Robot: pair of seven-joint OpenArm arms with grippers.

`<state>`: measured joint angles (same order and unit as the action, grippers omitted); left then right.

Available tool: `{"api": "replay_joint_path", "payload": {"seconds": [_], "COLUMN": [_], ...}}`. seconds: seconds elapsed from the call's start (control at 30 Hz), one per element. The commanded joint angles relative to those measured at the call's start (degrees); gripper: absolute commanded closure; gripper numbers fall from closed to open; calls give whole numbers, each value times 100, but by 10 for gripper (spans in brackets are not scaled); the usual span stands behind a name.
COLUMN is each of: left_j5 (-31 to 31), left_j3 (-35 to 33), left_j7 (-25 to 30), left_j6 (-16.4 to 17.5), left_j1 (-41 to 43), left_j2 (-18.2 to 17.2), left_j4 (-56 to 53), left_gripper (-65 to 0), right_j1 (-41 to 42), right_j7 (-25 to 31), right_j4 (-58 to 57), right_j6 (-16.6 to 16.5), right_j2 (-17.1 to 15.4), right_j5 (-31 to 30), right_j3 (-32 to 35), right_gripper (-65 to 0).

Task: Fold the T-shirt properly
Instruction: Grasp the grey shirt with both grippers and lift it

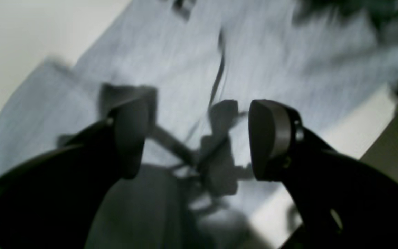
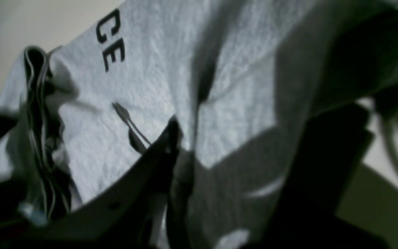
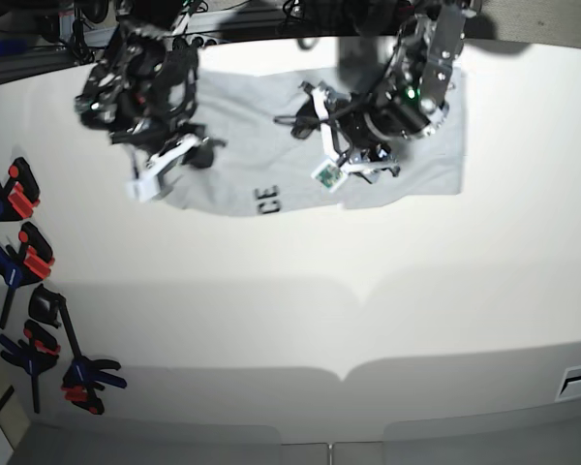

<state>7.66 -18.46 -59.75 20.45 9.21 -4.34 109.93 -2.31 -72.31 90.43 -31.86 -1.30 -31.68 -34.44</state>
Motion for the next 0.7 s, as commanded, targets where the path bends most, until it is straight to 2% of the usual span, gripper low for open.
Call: {"api": "replay_joint_path", "payload": {"seconds": [0.0, 0.07, 0.2, 0.3, 0.37, 0.47, 0.67], "left_j5": [-125, -435, -986, -1506, -1633, -1598, -1622], "left_j3": [-2, 4, 4, 4, 2, -4, -2], "left_j7": [116, 105, 107, 273, 595, 754, 896], "left_j6": [-249, -632, -791, -1449, -1729, -1744, -1742], "left_j1": [44, 203, 487, 654, 732, 765, 761], "left_j2": [35, 35, 33, 35, 35, 66, 66], "left_j4": [192, 295, 304, 302, 291, 286, 28], "left_gripper": [-427, -428, -427, -428, -427, -428, -427], "right_j1": [195, 356, 555, 632, 667, 721, 723], "right_j7": [109, 79, 66, 63, 57, -46, -673], "right_j4": [101, 101, 101, 103, 107, 166, 675], "right_j6": [39, 76, 203, 210, 210, 210, 210], "right_j2": [-164, -376, -824, -1073, -1182, -1193, -1069], "right_j5": [-146, -146, -153, -153, -160, -243, -1438], "right_j3": [-107, -260, -466, -498, -498, -490, -487], "right_gripper": [0, 0, 0, 0, 0, 0, 0]}}
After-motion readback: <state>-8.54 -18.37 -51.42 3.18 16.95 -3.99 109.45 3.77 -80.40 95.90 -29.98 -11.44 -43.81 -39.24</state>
